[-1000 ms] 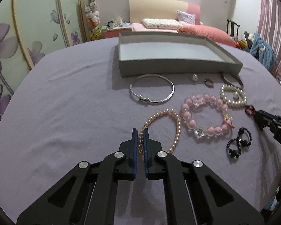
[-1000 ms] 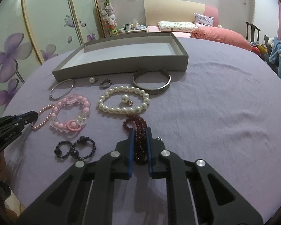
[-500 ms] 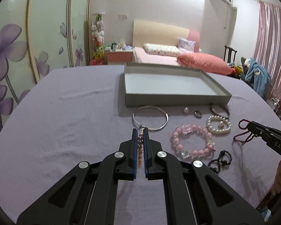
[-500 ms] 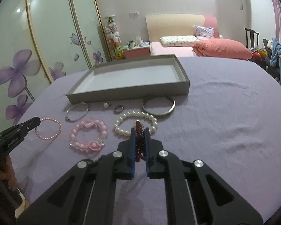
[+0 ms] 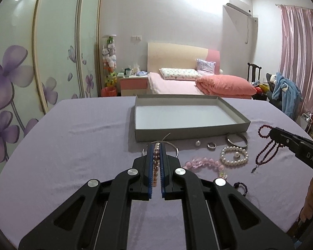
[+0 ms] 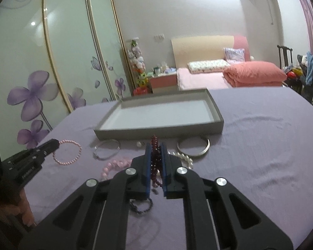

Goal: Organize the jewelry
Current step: 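Carry both bracelets into the grey tray and open both tools, then grasp the silver bangle with the left tool while the right tool grasps the open silver cuff, then lift both bangles into the grey tray and open both tools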

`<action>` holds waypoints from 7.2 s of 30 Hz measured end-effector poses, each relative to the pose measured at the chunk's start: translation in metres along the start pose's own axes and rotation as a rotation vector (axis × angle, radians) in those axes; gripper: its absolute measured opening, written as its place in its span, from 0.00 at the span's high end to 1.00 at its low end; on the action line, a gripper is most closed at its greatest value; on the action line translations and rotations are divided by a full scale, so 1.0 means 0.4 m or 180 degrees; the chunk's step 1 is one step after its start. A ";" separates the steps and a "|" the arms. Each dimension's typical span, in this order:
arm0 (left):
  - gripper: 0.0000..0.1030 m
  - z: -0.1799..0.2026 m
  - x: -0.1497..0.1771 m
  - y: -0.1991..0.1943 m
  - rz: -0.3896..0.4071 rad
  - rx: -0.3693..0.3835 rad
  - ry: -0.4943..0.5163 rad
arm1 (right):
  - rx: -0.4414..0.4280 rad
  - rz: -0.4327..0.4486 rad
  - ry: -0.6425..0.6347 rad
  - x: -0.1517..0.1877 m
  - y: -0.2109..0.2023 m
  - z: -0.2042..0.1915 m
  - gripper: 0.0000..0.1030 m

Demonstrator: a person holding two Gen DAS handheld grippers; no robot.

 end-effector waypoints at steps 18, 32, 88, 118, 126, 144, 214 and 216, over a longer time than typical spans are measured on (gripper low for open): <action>0.94 0.047 -0.117 0.024 0.0478 -0.0125 0.0153 | -0.0040 0.0637 -0.0167 -0.167 0.012 -0.079 0.91; 0.94 0.040 -0.174 0.148 0.0547 -0.0140 0.0021 | 0.0151 0.0682 -0.0140 -0.234 0.164 -0.037 0.91; 0.57 -0.121 -0.009 0.165 -0.0408 -0.0232 -0.0350 | 0.0388 -0.0606 0.0065 -0.013 0.214 0.154 0.57; 0.42 -0.098 0.046 0.165 -0.0576 -0.0196 -0.0288 | 0.0937 -0.1236 -0.0240 0.054 0.399 0.137 0.26; 0.38 -0.089 0.049 0.174 -0.0635 -0.0182 -0.0258 | 0.0923 -0.1254 -0.0169 0.058 0.404 0.155 0.36; 0.16 0.020 0.073 0.318 -0.1195 -0.0049 0.0021 | 0.0904 -0.1223 -0.0023 0.058 0.378 0.196 0.35; 0.29 -0.022 0.037 0.243 -0.0782 -0.0146 -0.0163 | 0.0498 -0.0579 0.0085 -0.008 0.233 0.127 0.36; 0.29 -0.022 0.022 0.224 -0.0644 -0.0157 -0.0172 | 0.0470 -0.0484 0.0056 -0.018 0.217 0.110 0.36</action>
Point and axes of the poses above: each gripper's, at about its wrist camera, not at the fingertips, and y roughly the way its jaws point, z to its right, x to its underside, the point moved 3 cm from there along y, roughly the way its jaws point, and after that the axes turned 8 degrees about z, right-handed, at the moved point
